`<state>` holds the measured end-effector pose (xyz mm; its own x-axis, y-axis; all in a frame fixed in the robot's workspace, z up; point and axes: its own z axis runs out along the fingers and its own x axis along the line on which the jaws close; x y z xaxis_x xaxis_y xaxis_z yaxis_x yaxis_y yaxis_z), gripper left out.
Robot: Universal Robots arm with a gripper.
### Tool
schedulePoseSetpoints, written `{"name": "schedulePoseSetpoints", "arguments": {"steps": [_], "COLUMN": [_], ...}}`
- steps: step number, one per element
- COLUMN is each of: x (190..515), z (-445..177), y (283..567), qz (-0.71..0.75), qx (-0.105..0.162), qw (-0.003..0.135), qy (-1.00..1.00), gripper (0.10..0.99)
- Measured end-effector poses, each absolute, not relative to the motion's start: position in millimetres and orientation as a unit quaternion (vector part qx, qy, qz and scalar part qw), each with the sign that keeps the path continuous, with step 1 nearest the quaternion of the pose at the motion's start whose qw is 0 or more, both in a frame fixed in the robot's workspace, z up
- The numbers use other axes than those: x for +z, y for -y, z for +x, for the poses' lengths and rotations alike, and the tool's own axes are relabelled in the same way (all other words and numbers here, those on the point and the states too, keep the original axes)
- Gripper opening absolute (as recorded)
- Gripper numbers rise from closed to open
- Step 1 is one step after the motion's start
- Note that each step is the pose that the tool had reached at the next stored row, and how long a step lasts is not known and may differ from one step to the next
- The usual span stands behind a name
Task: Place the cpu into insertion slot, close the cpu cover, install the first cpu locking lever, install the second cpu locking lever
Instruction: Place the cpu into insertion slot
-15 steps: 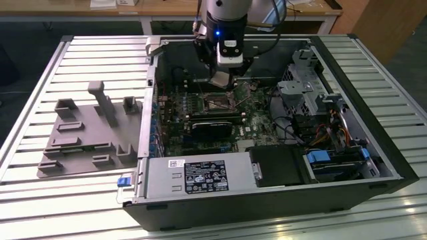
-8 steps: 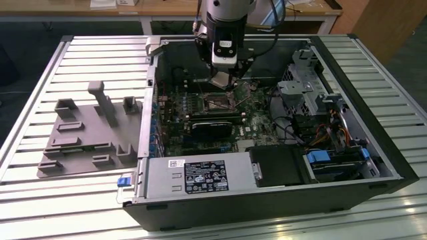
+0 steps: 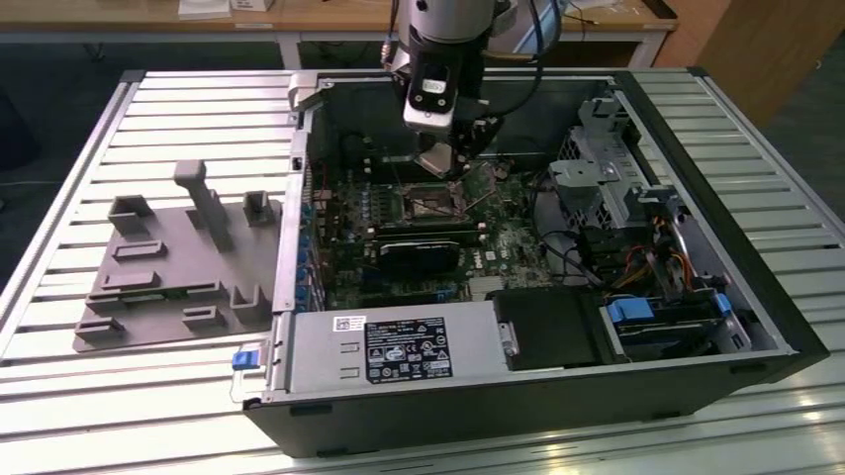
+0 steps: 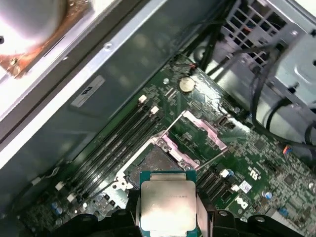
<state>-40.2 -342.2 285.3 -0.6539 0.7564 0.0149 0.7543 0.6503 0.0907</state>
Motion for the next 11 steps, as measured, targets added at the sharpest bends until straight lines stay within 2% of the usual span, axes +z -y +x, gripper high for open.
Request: {"name": "schedulePoseSetpoints", "arguments": {"steps": [11], "x": [285.1], "z": [-40.2], "y": [342.2], "qz": [0.484], "qx": [0.042], "qw": [0.016], "qy": [-0.874], "gripper": [0.537]}}
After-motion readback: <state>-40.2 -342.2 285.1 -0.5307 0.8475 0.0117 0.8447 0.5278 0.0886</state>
